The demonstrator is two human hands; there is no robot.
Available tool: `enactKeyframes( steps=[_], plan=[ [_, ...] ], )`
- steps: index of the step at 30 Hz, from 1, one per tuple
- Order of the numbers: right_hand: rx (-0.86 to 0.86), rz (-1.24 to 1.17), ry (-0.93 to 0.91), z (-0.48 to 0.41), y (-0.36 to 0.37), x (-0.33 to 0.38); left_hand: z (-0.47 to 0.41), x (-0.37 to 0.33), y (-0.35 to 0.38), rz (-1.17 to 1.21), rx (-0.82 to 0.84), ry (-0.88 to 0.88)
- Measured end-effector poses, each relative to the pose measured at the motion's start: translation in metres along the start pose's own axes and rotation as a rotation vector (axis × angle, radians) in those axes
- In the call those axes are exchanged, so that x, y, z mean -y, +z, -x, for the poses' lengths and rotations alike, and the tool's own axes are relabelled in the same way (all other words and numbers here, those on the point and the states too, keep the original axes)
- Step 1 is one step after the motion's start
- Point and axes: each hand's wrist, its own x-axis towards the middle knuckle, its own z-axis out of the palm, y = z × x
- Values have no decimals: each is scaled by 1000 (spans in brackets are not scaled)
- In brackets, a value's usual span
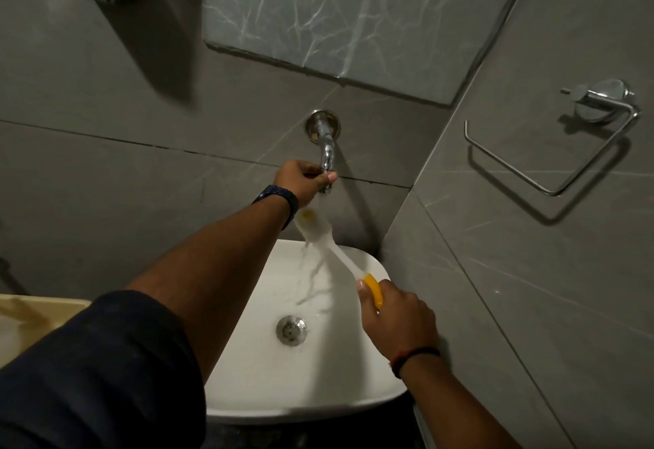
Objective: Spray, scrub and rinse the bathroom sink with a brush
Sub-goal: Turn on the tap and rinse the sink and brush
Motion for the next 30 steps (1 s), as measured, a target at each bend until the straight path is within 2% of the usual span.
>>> enactKeyframes(
  steps=[2, 5, 6, 8, 10, 13, 15, 19, 21, 23, 25, 26, 28, 30],
  plan=[
    [81, -249, 170, -4, 4, 1, 0, 0, 0, 5, 2, -2],
    [378, -903, 660, -10, 4, 0, -1, 1, 0, 12, 6, -3],
    [469, -1001, 763, -10, 4, -3, -1, 1, 0, 10, 7, -1],
    [568, -1067, 815, -10, 2, -6, -1, 1, 0, 10, 8, 2],
    [474, -960, 689, -9, 2, -5, 0, 0, 0, -3, -3, 6],
    [163, -315, 220, -3, 3, 1, 1, 0, 3, -56, -34, 22],
    [17, -123, 48, 3, 4, 4, 5, -1, 3, -120, -72, 61],
    [-56, 65, -104, 5, 8, 5, 5, -4, 1, -452, -128, 232],
    [-107, 90, -108, 6, 10, 6, 4, -10, -1, -520, -112, 262],
    [-81, 63, -46, 7, 11, 6, 3, -14, 0, -557, -100, 283],
    [6, -54, 85, 4, 15, 9, 4, -15, 2, -520, -73, 239],
    [76, -207, 201, 0, 17, 10, 5, -15, 2, -472, -52, 204],
    [260, -701, 526, -9, 16, 12, 5, -14, 3, -384, -14, 145],
    [485, -1023, 754, -12, 11, 9, 4, -14, 3, -356, -12, 110]
  ],
)
